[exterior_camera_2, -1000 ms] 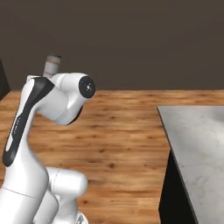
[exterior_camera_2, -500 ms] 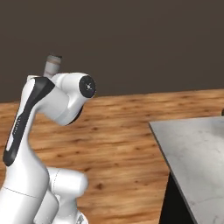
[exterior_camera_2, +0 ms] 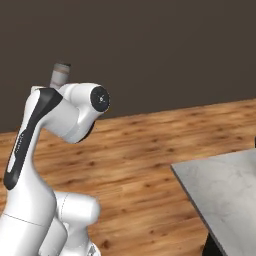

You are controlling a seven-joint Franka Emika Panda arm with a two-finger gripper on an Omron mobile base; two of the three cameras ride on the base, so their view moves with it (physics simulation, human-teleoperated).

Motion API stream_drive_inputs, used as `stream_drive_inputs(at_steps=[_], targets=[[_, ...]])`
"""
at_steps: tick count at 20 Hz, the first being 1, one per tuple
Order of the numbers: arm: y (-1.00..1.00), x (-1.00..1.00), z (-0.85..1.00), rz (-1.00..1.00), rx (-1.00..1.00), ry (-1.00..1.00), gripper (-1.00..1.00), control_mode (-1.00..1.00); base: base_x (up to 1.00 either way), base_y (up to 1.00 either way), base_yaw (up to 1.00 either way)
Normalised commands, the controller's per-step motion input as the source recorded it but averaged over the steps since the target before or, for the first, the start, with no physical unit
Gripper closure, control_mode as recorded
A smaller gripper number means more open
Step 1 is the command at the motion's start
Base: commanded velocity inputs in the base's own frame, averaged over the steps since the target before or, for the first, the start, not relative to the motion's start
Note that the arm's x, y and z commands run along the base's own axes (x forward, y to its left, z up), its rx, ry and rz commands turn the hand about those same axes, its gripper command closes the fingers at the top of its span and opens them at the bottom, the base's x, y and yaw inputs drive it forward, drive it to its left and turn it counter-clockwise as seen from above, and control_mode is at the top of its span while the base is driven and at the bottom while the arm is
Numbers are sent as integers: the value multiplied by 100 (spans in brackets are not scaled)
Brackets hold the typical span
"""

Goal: Take the cinnamon bottle from the cabinet and place it on the dining table, next to the plate with the cupcake. Then take the chocolate from the dining counter and place it on the cupcake plate.

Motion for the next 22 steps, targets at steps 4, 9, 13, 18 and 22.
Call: stream_drive_inputs(at_steps=[4, 9, 13, 18, 22], targets=[[0, 0, 0, 0, 0, 0, 100, 100, 76, 38, -33], [0, 0, 0, 0, 0, 0, 100, 100, 76, 38, -34], [0, 0, 0, 0, 0, 0, 100, 100, 73, 38, -37], [0, 0, 0, 0, 0, 0, 100, 100, 69, 38, -41], [0, 0, 0, 0, 0, 0, 100, 100, 69, 38, -42]])
